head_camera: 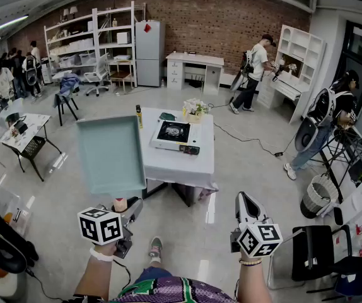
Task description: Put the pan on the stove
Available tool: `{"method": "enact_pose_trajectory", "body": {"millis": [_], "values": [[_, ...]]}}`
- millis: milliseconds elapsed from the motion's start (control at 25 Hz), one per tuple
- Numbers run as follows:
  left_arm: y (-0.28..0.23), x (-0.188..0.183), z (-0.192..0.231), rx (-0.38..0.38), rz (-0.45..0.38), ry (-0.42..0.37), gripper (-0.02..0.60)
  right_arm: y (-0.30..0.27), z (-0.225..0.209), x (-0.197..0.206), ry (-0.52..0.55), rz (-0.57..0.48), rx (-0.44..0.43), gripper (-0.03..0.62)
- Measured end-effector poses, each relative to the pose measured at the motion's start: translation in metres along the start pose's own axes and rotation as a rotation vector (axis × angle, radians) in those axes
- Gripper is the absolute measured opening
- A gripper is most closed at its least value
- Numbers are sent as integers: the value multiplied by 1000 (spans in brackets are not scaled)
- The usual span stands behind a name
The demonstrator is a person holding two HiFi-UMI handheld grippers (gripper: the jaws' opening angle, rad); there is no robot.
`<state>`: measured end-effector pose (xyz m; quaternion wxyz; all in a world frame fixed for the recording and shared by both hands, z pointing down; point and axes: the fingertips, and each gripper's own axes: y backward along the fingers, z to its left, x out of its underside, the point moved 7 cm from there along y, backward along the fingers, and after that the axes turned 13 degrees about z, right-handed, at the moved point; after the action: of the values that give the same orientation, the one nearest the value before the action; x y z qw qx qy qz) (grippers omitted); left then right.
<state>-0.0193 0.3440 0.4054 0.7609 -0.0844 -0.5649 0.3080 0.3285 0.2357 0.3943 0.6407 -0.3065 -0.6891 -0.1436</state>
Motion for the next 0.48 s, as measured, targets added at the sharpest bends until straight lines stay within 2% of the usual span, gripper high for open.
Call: {"method": "enact_pose_trajectory", "body": {"millis": [480], "values": [[-4, -4, -3, 25, -2, -9, 60, 4, 1, 0, 28, -7, 27, 0]]}}
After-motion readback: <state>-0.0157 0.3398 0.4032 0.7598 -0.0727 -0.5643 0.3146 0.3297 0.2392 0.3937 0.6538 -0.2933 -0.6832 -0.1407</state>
